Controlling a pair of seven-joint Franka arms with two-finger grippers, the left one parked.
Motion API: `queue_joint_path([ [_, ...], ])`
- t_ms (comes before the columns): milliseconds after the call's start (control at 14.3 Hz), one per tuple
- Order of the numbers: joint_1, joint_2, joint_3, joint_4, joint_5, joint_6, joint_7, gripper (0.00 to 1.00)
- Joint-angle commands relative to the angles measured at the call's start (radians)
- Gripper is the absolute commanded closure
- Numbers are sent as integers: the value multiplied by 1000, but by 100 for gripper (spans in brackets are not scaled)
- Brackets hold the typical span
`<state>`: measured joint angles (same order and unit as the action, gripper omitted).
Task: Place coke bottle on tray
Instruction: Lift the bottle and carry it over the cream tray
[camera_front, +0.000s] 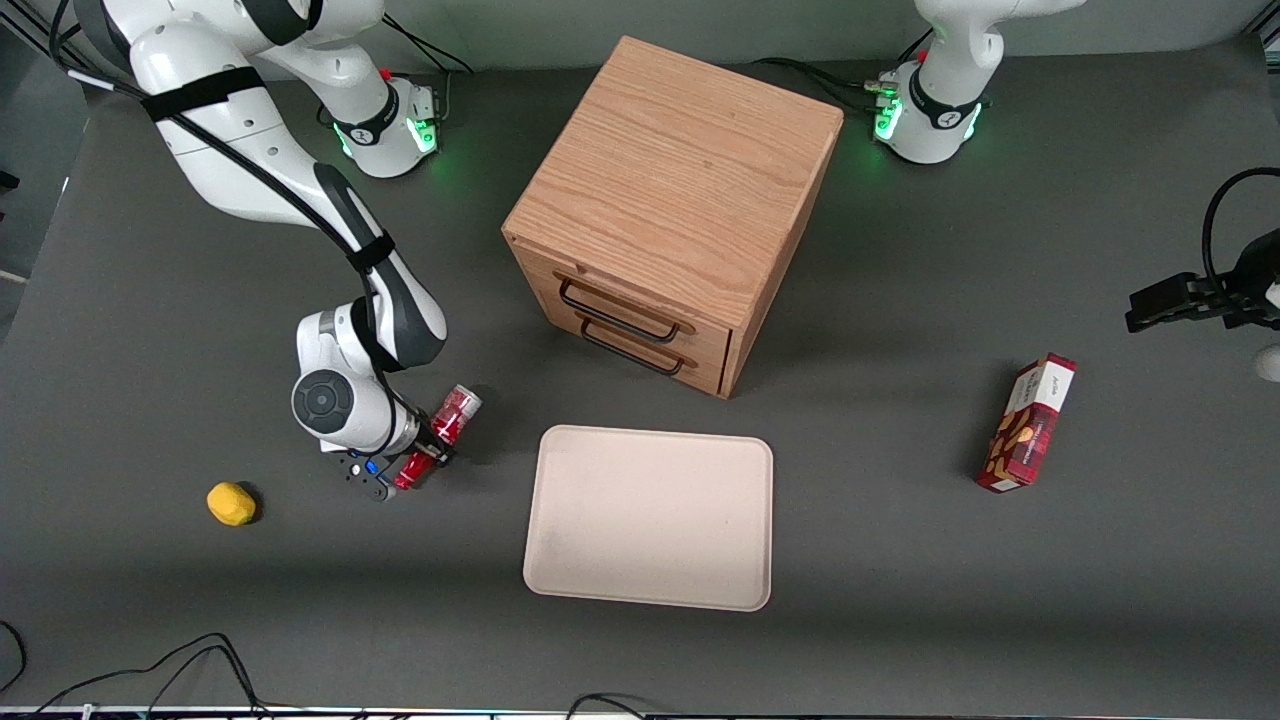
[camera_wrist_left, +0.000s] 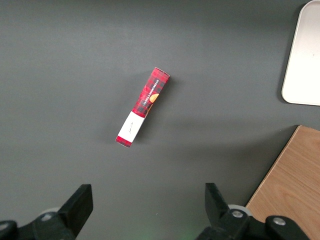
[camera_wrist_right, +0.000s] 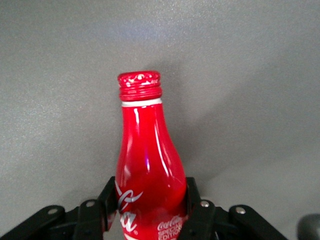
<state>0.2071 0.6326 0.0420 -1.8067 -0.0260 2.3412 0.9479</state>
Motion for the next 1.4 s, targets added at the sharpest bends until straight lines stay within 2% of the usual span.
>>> queue_joint_path([
  [0, 11, -2, -4, -2, -25, 17, 38, 100],
  [210, 9, -51, -4, 0, -25, -35, 34, 100],
  [701, -5, -283, 1, 47, -18, -340, -23, 100],
  [1051, -15, -307, -1, 303, -6, -690, -87, 100],
  [1331, -29, -289, -4, 430, 20, -793, -132, 100],
])
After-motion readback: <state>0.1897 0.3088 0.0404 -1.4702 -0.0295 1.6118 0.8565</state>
